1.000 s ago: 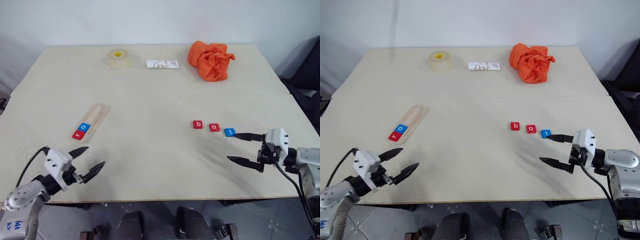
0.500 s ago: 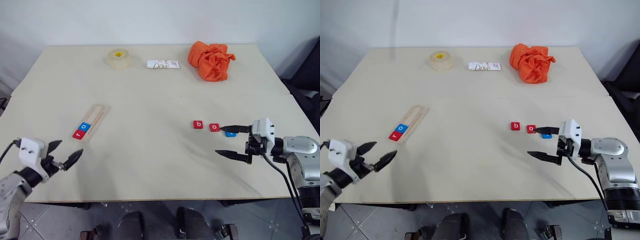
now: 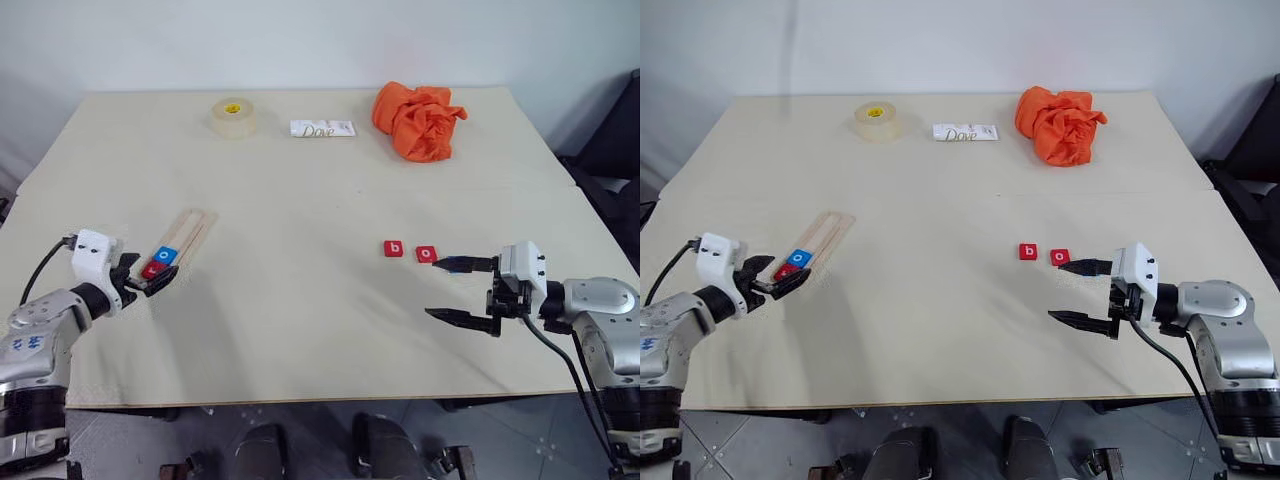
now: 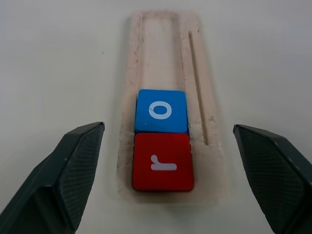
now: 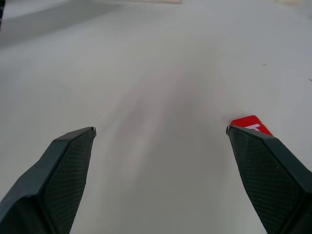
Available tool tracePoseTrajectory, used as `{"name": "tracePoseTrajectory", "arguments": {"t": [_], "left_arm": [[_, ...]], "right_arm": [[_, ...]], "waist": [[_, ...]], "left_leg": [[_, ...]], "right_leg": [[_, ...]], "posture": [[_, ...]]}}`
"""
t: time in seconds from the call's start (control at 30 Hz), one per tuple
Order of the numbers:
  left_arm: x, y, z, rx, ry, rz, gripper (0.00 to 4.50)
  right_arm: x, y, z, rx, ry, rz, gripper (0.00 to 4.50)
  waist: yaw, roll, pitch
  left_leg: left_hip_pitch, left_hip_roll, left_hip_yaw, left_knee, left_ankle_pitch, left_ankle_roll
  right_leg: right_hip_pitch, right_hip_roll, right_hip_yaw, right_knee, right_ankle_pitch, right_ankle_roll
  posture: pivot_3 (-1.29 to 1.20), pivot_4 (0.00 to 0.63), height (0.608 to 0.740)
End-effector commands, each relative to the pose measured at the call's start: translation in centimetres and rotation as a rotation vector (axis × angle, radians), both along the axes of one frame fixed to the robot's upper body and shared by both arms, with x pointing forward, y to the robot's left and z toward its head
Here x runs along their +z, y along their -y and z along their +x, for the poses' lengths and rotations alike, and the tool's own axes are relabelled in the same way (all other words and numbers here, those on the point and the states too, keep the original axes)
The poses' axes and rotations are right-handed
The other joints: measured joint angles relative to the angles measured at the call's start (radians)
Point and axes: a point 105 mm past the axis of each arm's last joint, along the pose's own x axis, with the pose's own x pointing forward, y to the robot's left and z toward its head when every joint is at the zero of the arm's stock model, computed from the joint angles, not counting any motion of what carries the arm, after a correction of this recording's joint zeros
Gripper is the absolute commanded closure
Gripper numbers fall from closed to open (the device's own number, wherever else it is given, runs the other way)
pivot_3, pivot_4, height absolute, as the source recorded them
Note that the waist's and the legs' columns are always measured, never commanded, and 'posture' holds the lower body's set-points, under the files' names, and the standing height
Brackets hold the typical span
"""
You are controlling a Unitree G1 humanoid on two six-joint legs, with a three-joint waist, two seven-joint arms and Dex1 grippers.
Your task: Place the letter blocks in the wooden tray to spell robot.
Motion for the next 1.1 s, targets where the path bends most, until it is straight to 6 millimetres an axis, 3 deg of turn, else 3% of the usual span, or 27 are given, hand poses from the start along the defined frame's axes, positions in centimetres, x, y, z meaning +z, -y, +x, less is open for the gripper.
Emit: {"name": "tracePoseTrajectory", "arguments": {"t": [0.03, 0.33, 0.53, 0.7, 0.8, 0.93, 1.03, 1.1], "left_arm": [[0.3, 0.1, 0.7, -0.013, 0.004, 0.021, 0.00], [-0.8, 0.3, 1.4, -0.018, -0.052, 0.033, 0.00], [-2.8, 0.0, 0.9, 0.018, -0.142, 0.015, 0.00], [-3.0, -0.1, 0.7, 0.018, -0.110, 0.001, 1.10], [-3.0, -0.1, 0.6, 0.010, -0.105, 0.006, 1.10], [-2.2, 0.8, 0.7, -0.091, -0.062, 0.067, 1.10], [-0.2, 3.2, 0.8, -0.239, 0.011, 0.095, 1.10], [1.1, 5.9, 0.6, -0.390, 0.050, 0.122, 1.10]], "right_arm": [[1.6, 0.2, -0.4, -0.003, 0.051, 0.000, 0.01], [1.8, 0.1, -0.3, -0.012, 0.059, -0.001, 0.01], [1.7, -0.2, 0.0, -0.013, 0.063, 0.000, 0.01], [1.8, -0.4, 0.3, -0.013, 0.069, 0.004, 0.00], [1.9, -0.4, 0.5, -0.014, 0.072, 0.003, 0.00], [2.0, -0.3, 0.8, -0.018, 0.080, 0.005, 0.00], [2.1, -0.2, 0.9, -0.021, 0.083, 0.004, 0.00], [2.1, -0.1, 1.0, -0.022, 0.084, 0.001, 0.00]], "waist": [[0.001, 0.000, 0.000], [0.002, 0.000, 0.000], [0.001, 0.000, 0.000], [0.000, 0.001, -0.001], [0.000, 0.001, -0.001], [0.001, 0.001, -0.001], [0.001, 0.001, -0.001], [0.005, 0.000, 0.000]], "left_leg": [[0.000, 0.000, 0.000, 0.000, 0.000, 0.000], [0.000, 0.000, 0.000, 0.003, 0.000, 0.000], [0.000, 0.000, -0.001, 0.005, 0.000, 0.000], [0.002, 0.000, 0.000, 0.005, 0.000, 0.000], [0.002, 0.000, 0.000, 0.006, 0.000, 0.000], [0.002, 0.000, 0.000, 0.006, 0.000, 0.000], [0.002, 0.000, 0.000, 0.006, 0.000, 0.000], [0.000, 0.000, 0.000, 0.007, 0.000, 0.000]], "right_leg": [[0.000, 0.000, 0.000, 0.000, 0.000, 0.000], [0.000, 0.000, 0.000, 0.003, 0.000, 0.000], [0.000, 0.000, 0.001, 0.005, 0.000, 0.000], [0.001, 0.000, 0.002, 0.006, 0.000, 0.000], [0.001, 0.000, 0.002, 0.006, 0.000, 0.000], [0.001, 0.000, 0.002, 0.007, 0.000, 0.000], [0.001, -0.001, 0.002, 0.006, 0.000, 0.000], [0.000, -0.001, 0.002, 0.006, 0.000, 0.000]], "posture": [[0.00, 0.150, 0.740], [0.00, 0.150, 0.740], [0.00, 0.150, 0.740], [0.00, 0.150, 0.740], [0.00, 0.150, 0.740], [0.00, 0.150, 0.740], [0.00, 0.150, 0.740], [0.00, 0.150, 0.740]]}}
